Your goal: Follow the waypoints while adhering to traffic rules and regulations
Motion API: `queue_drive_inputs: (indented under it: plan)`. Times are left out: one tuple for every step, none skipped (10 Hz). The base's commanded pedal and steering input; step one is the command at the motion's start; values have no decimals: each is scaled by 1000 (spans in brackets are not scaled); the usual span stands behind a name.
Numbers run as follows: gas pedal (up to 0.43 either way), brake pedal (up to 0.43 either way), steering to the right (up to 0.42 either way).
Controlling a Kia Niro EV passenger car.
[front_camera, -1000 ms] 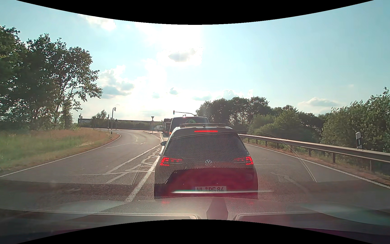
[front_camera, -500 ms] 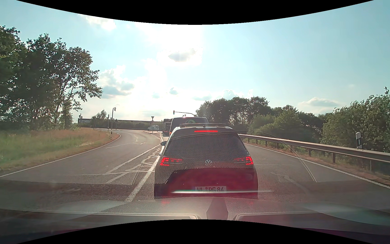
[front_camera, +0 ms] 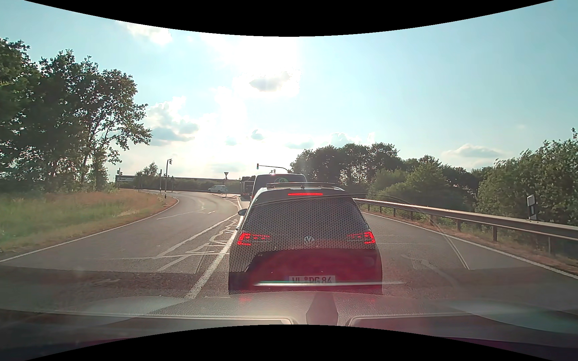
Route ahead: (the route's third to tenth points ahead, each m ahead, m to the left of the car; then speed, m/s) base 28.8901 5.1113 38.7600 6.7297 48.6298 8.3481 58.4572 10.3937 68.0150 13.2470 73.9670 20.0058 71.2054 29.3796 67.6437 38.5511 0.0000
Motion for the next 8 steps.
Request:
queue_drive_inputs:
  plan:
    - [0,256,-42]
    - [0,256,-42]
    - [0,256,-42]
    - [0,256,-42]
    - [0,256,-42]
    - [0,256,-42]
    - [0,256,-42]
    - [0,256,-42]
